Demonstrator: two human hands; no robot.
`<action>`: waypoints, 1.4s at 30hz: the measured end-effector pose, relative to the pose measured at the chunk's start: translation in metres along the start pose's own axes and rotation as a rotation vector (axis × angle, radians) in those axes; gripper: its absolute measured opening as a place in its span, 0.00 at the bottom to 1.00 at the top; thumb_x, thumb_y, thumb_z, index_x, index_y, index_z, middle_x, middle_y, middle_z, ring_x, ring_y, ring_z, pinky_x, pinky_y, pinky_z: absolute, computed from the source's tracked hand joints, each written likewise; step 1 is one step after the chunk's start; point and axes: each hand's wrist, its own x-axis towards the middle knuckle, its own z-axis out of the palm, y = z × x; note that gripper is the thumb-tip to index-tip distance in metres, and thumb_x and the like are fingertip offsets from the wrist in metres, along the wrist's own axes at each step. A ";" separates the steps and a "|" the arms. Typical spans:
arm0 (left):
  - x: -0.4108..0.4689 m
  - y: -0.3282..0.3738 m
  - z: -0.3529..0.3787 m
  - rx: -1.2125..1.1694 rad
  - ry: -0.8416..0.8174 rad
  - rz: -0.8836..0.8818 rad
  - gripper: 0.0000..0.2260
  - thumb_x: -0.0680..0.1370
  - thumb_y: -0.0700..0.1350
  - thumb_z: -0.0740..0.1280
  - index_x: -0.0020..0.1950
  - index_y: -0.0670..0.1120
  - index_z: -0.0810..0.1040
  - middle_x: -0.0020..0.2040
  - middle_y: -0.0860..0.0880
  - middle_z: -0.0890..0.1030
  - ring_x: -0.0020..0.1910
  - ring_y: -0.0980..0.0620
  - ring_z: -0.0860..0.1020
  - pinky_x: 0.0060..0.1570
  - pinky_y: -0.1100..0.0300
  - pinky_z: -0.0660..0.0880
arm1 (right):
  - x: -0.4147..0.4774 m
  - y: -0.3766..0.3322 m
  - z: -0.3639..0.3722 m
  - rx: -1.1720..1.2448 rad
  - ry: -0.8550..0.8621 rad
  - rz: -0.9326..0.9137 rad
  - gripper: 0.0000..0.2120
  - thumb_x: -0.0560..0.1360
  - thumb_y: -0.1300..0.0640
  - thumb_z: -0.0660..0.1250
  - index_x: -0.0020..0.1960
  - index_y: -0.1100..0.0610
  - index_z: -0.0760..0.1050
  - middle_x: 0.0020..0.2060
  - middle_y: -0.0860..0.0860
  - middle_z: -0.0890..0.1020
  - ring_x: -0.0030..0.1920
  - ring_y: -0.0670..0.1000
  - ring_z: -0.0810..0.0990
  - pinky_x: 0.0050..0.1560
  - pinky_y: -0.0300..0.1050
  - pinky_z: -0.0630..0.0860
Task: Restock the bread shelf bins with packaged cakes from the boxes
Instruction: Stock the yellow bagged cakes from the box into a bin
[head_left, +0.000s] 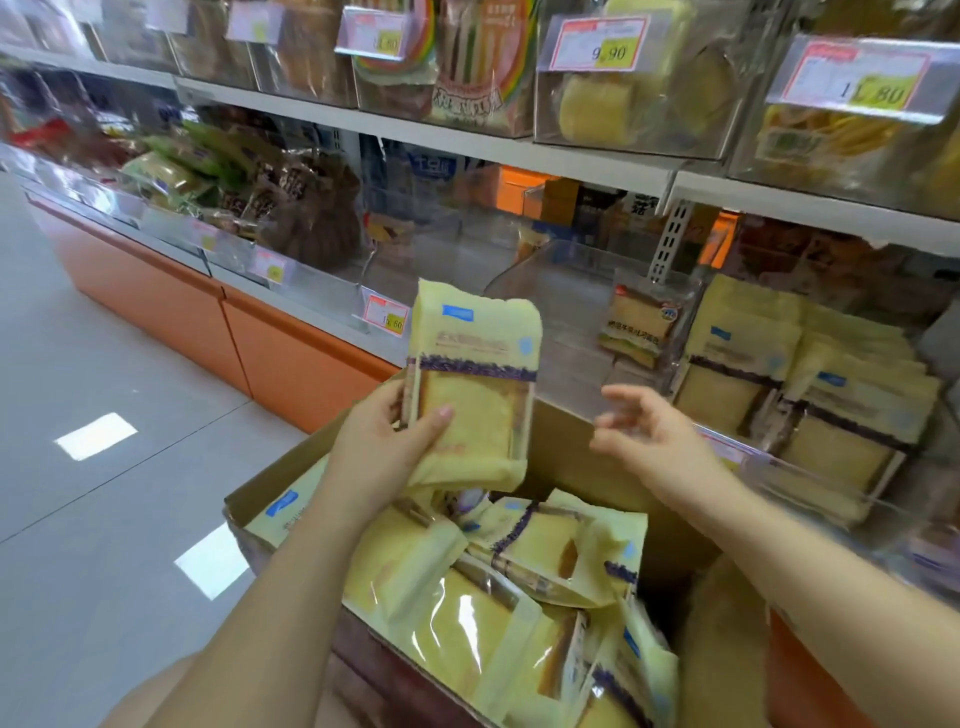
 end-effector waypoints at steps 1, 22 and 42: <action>0.001 -0.003 -0.005 0.040 0.056 0.015 0.09 0.75 0.47 0.71 0.53 0.54 0.78 0.47 0.55 0.84 0.46 0.55 0.82 0.47 0.56 0.78 | -0.004 0.011 0.003 -0.226 -0.142 -0.011 0.22 0.75 0.61 0.68 0.65 0.47 0.68 0.56 0.47 0.78 0.58 0.46 0.77 0.56 0.38 0.73; -0.003 -0.013 -0.007 0.141 0.208 -0.030 0.13 0.78 0.47 0.66 0.62 0.50 0.75 0.46 0.60 0.78 0.43 0.65 0.76 0.38 0.66 0.70 | -0.025 0.007 -0.006 -0.519 0.085 -0.157 0.12 0.73 0.56 0.67 0.31 0.53 0.71 0.27 0.48 0.75 0.31 0.47 0.73 0.30 0.40 0.67; -0.052 0.054 0.079 -0.624 -0.263 -0.197 0.13 0.80 0.40 0.60 0.64 0.42 0.74 0.55 0.41 0.83 0.54 0.44 0.81 0.53 0.48 0.77 | -0.061 -0.012 -0.011 -0.370 0.308 -0.943 0.07 0.80 0.52 0.61 0.45 0.54 0.72 0.57 0.48 0.77 0.57 0.49 0.77 0.69 0.49 0.66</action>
